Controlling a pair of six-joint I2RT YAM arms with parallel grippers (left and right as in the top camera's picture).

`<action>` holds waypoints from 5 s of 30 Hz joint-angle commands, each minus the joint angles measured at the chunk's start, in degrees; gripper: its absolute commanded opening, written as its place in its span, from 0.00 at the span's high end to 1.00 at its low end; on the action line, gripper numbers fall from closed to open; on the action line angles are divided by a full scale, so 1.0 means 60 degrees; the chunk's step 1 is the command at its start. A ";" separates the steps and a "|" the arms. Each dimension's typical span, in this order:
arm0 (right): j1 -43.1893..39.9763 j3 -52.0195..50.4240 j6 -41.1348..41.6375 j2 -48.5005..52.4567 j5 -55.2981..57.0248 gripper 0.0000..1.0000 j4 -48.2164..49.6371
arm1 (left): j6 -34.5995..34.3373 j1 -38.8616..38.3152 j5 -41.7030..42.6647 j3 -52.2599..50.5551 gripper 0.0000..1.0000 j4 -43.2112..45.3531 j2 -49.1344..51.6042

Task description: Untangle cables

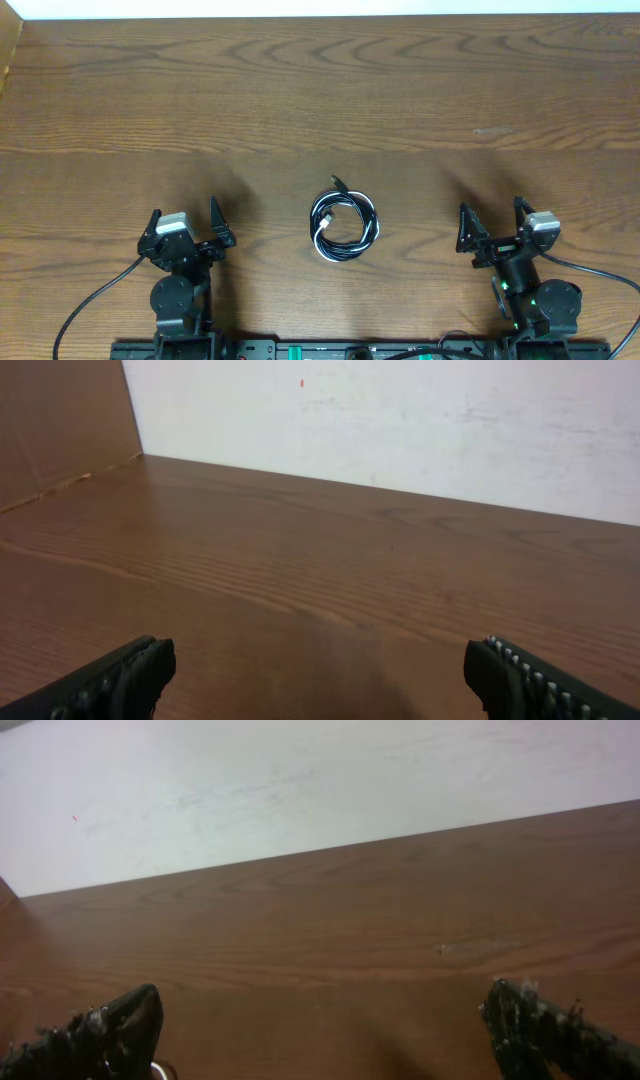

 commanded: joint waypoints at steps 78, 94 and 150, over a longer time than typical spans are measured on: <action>0.0095 -0.0015 0.0117 0.0255 0.0007 0.01 0.0018 | 0.0127 0.0047 -0.0091 -0.0127 0.02 -0.0229 0.0015; 0.0095 0.1614 0.0765 0.0863 -0.1665 0.01 0.0783 | -0.0667 0.0036 0.2637 0.2575 0.02 -0.1173 0.0739; 0.5810 0.8215 0.5519 1.4524 0.1636 0.19 -0.3038 | 0.0634 -0.1169 0.6386 0.9009 0.02 -1.0302 0.8127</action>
